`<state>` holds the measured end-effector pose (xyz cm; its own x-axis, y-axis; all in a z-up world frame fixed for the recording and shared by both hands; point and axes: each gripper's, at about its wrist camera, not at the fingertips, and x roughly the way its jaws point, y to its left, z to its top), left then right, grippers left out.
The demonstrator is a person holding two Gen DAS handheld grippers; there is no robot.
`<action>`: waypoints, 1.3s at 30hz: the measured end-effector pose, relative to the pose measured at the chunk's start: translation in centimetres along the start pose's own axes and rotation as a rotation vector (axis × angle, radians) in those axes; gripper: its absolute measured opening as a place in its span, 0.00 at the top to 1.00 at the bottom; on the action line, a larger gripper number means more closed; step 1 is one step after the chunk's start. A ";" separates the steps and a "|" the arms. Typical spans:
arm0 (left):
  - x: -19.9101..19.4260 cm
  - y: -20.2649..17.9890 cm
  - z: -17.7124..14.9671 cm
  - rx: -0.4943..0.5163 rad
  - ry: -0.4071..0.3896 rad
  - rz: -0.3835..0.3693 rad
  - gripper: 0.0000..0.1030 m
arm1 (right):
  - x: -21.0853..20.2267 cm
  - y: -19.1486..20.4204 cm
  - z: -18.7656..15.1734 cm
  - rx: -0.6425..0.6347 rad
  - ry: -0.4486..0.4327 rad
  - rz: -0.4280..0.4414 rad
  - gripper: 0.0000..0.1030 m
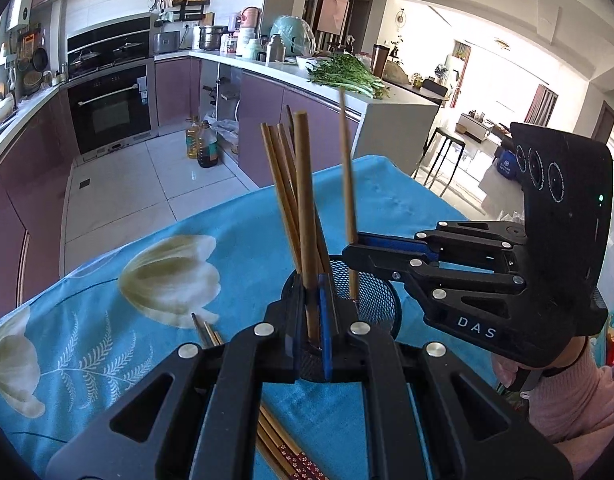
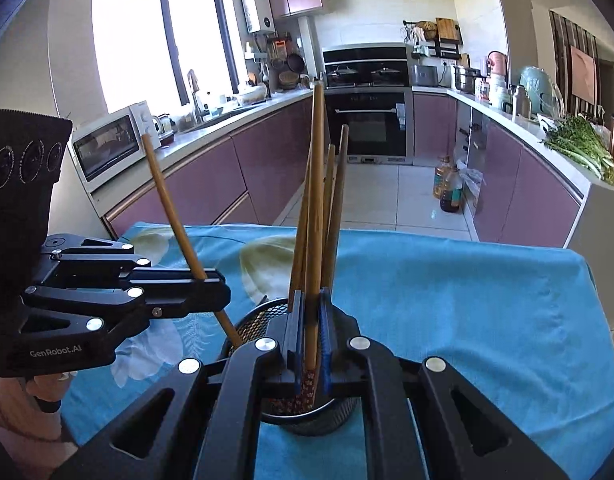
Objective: Organize utensils
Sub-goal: 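Lower the chopsticks into the mesh cup and open both tools, then withdraw both open tools from the cup toward the chopstick pile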
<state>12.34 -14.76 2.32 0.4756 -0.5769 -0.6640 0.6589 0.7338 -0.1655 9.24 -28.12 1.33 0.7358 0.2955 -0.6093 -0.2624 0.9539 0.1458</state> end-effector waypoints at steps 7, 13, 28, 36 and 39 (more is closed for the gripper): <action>0.9 0.3 0.4 -0.021 0.006 0.002 0.88 | 0.6 -0.2 -0.2 0.029 0.004 0.007 0.93; 0.2 0.4 -0.1 -0.026 -0.028 0.016 0.86 | 0.1 0.0 -0.2 0.028 -0.011 0.017 0.93; -7.6 2.4 -5.8 -0.072 -0.211 0.202 0.55 | -4.0 4.2 -2.2 -0.063 -0.084 0.145 0.65; -8.3 3.5 -10.3 -0.100 -0.188 0.301 0.37 | -0.9 6.4 -5.7 -0.074 0.044 0.197 0.60; -7.6 4.2 -11.4 -0.139 -0.149 0.287 0.37 | 1.3 6.9 -7.3 -0.055 0.117 0.200 0.60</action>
<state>4.92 -3.21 -1.64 0.7169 -0.3784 -0.5855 0.4053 0.9096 -0.0917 3.80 -21.51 -4.14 0.5892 0.4673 -0.6592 -0.4316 0.8717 0.2321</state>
